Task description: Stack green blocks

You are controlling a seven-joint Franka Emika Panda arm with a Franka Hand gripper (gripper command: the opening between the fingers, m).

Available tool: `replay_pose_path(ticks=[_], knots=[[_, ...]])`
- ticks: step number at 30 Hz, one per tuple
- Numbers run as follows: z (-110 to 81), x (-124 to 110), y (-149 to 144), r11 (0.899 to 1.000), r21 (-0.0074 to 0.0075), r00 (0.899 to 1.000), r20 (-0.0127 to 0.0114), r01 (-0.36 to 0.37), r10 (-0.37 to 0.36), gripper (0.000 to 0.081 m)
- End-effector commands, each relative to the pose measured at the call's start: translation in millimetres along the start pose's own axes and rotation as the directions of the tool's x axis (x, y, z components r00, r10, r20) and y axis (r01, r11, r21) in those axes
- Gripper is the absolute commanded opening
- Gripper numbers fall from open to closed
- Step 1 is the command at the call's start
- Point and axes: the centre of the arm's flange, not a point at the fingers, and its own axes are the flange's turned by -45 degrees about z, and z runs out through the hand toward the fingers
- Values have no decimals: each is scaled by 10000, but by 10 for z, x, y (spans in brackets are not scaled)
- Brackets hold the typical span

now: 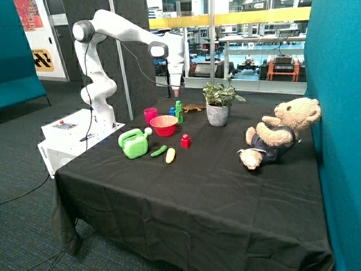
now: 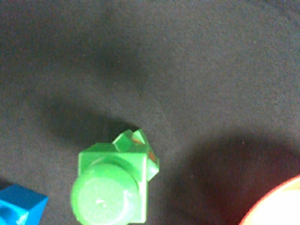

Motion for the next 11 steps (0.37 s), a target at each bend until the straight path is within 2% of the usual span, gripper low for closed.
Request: replay_pose_path(ticks=[1, 7, 11], knots=[[79, -19, 86, 10000, -38, 9999, -87, -76, 76, 808], [139, 29, 92, 9999, -38, 9999, -88, -140, 140, 808], [158, 67, 30, 9997, -41, 9997, -86, 228, -229, 808]])
